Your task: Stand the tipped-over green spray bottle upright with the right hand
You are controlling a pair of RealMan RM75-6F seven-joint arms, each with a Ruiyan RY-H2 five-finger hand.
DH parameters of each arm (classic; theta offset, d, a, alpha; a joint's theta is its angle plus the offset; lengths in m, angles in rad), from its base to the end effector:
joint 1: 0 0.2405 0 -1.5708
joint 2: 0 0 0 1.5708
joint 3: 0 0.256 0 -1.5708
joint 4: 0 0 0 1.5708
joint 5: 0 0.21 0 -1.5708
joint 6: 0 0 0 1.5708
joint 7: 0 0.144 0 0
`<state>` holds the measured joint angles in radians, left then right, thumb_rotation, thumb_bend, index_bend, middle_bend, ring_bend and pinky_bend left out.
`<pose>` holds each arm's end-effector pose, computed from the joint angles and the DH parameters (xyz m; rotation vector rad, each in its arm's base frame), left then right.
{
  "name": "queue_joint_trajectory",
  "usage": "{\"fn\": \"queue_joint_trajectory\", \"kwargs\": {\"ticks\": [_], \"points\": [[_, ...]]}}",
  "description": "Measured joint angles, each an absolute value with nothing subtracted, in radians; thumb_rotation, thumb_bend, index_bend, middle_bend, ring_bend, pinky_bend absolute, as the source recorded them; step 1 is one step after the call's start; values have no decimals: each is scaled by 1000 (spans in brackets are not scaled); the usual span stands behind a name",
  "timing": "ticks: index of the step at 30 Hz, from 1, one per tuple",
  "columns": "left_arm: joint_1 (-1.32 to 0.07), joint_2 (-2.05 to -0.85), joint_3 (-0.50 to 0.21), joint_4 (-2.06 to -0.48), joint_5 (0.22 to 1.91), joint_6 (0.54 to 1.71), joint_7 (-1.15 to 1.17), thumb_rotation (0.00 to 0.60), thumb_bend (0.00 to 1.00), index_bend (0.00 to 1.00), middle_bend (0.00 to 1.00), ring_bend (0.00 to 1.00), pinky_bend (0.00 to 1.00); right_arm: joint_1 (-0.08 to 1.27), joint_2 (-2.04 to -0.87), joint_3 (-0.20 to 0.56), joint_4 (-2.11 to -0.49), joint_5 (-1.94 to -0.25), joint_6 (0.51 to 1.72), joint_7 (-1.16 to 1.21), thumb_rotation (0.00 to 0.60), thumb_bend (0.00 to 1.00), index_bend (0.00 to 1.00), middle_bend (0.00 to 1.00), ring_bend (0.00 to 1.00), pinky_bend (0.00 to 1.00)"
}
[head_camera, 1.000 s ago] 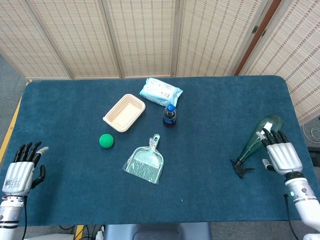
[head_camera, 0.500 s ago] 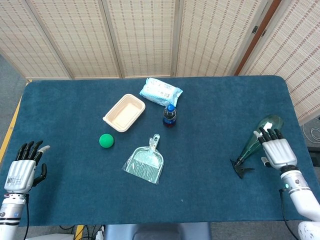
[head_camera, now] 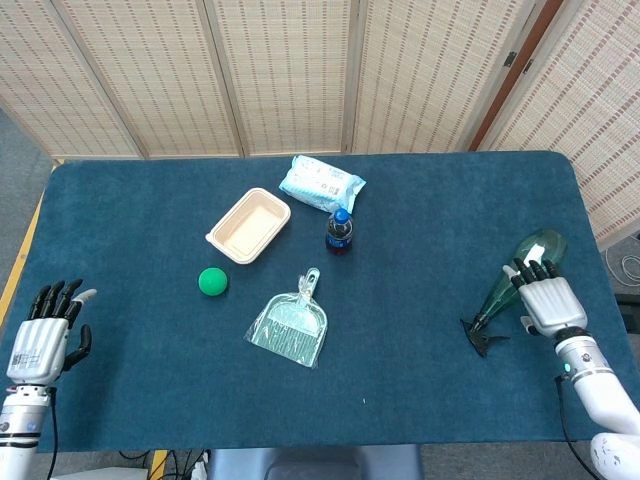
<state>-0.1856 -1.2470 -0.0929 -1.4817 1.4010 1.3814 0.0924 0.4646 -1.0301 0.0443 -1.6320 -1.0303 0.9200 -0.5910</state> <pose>-0.3196 0.2233 0.1276 -1.4093 -0.8667 -0.8294 -0.3135 -0.2818 0.1397 1.7427 -0.7682 0.2120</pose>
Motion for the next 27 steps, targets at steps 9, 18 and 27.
{"fn": "queue_joint_trajectory", "kwargs": {"ticks": [9, 18, 27], "points": [[-195, -1260, -93, -1477, 1406, 1381, 95, 600, 612, 189, 103, 26, 21, 481, -1036, 20, -1602, -998, 885, -586, 600, 261, 0, 0, 0, 72], [-191, -1262, -91, -1480, 1405, 1389, 103, 600, 611, 189, 103, 26, 21, 504, -1068, 14, -1536, -1011, 843, -535, 600, 261, 0, 0, 0, 72], [-193, -1263, -94, -1471, 1393, 1384, 100, 600, 611, 189, 103, 26, 21, 553, -1098, 15, -1468, -1018, 773, -501, 600, 261, 0, 0, 0, 72]]}}
